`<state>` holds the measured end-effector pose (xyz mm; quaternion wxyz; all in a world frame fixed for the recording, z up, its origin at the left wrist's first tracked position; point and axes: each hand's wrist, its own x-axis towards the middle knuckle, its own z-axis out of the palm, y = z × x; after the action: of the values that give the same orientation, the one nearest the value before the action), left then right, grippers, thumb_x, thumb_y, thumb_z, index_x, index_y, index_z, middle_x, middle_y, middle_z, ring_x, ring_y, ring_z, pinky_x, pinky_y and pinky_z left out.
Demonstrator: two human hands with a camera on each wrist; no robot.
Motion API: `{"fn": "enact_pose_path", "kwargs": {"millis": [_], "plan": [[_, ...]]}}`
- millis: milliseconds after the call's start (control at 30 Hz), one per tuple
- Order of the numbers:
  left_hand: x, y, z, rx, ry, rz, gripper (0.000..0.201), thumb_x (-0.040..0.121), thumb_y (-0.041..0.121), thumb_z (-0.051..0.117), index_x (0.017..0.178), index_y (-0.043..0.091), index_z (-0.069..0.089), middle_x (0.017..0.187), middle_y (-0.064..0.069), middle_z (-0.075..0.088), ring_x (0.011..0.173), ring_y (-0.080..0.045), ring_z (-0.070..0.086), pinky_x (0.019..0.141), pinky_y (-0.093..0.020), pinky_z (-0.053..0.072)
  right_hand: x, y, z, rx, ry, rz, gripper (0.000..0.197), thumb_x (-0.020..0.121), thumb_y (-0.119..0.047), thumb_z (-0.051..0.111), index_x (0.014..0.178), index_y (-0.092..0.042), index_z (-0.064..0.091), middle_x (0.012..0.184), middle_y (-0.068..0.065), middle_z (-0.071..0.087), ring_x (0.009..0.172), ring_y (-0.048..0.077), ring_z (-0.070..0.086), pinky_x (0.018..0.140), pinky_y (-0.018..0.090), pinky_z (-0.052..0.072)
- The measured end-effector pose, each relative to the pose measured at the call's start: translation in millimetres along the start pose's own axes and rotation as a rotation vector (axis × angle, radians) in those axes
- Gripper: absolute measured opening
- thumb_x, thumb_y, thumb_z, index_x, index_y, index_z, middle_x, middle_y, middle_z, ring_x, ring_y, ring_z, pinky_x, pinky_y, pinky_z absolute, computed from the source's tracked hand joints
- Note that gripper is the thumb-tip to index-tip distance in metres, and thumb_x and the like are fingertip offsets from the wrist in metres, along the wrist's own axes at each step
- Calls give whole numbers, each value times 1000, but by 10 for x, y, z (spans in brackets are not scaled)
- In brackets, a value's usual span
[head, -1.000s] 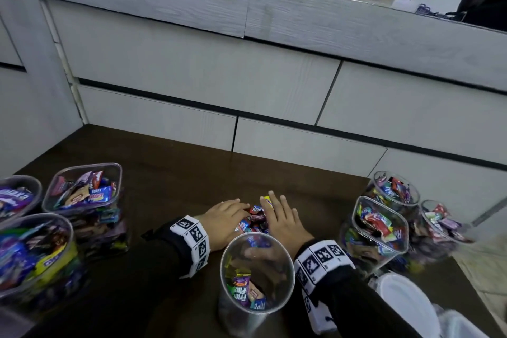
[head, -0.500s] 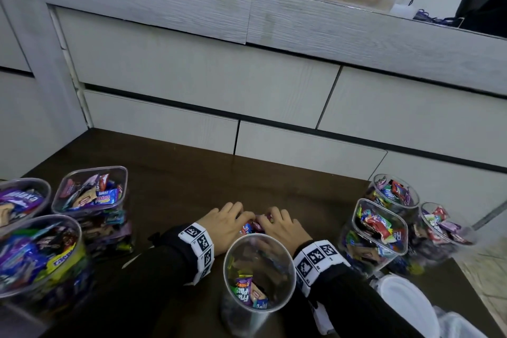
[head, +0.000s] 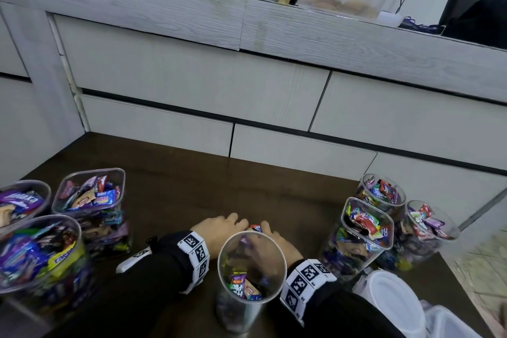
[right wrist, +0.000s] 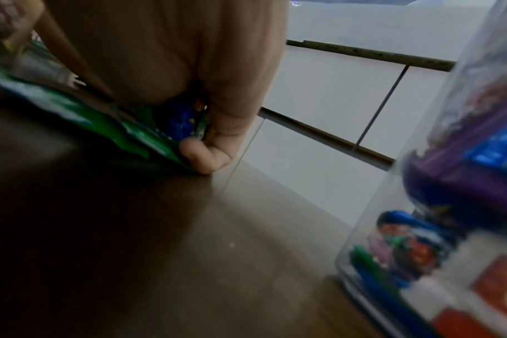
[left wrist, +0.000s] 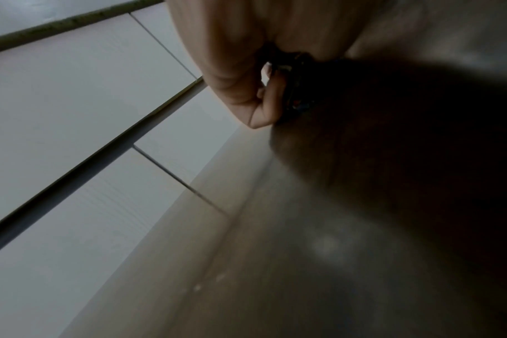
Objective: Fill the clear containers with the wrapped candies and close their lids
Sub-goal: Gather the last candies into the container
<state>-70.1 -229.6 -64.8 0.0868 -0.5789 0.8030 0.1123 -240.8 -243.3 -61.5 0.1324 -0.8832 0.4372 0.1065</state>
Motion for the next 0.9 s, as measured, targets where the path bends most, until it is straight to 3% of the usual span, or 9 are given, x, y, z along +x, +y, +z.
{"fn": "enact_pose_path", "kwargs": {"millis": [133, 267, 400, 467, 567, 667, 767, 900], "plan": [[-43, 15, -69, -54, -36, -53, 40, 96, 39, 48, 127, 16, 37, 124, -10, 47, 106, -31, 60, 78, -40, 48, -14, 4, -109, 64, -54, -9, 44, 90, -48, 51, 127, -33, 34, 122, 10, 39, 101, 34, 57, 82, 42, 50], [-134, 10, -176, -175, -11, -155, 33, 97, 36, 47, 120, 14, 39, 124, -11, 50, 110, -33, 58, 80, -40, 44, -146, 10, -304, 181, -4, 69, 23, 91, -37, 48, 110, -25, 43, 104, 7, 48, 103, 38, 57, 83, 39, 45], [-225, -107, -267, -308, 137, -287, 31, 100, 31, 46, 123, 11, 41, 121, -13, 57, 108, -33, 59, 86, -40, 45, -321, 42, -470, 335, 172, 98, 22, 94, -28, 52, 112, -16, 52, 104, 17, 62, 102, 33, 59, 86, 36, 49], [-270, -163, -292, -420, 198, -362, 31, 100, 32, 48, 122, 10, 42, 117, -15, 60, 106, -32, 60, 87, -38, 46, -370, 38, -542, 403, 190, 120, 22, 93, -28, 54, 111, -15, 55, 104, 16, 64, 100, 32, 61, 88, 39, 50], [-341, -187, -334, -596, 297, -428, 26, 99, 33, 50, 118, 15, 44, 111, -12, 60, 96, -23, 60, 77, -29, 46, -404, 55, -628, 373, 141, 126, 22, 93, -26, 55, 112, -16, 58, 110, 14, 63, 102, 28, 61, 92, 37, 50], [-440, -121, -476, -729, 439, -390, 21, 99, 30, 53, 113, 16, 47, 106, -11, 62, 87, -18, 60, 72, -25, 47, -451, 103, -702, 359, 180, 137, 21, 92, -24, 54, 112, -18, 60, 110, 11, 64, 102, 26, 61, 90, 32, 50], [-587, -23, -731, -821, 619, -312, 20, 98, 26, 55, 112, 12, 51, 103, -13, 63, 89, -22, 64, 78, -31, 52, -537, 136, -776, 373, 238, 134, 18, 93, -24, 54, 109, -20, 60, 109, 9, 65, 100, 24, 61, 88, 31, 49], [-829, 182, -1078, -901, 724, -157, 16, 98, 28, 54, 108, 16, 50, 101, -6, 61, 84, -8, 61, 66, -18, 48, -661, 154, -905, 436, 353, 89, 14, 92, -22, 56, 105, -21, 62, 104, 4, 64, 93, 17, 59, 76, 19, 46]]}}
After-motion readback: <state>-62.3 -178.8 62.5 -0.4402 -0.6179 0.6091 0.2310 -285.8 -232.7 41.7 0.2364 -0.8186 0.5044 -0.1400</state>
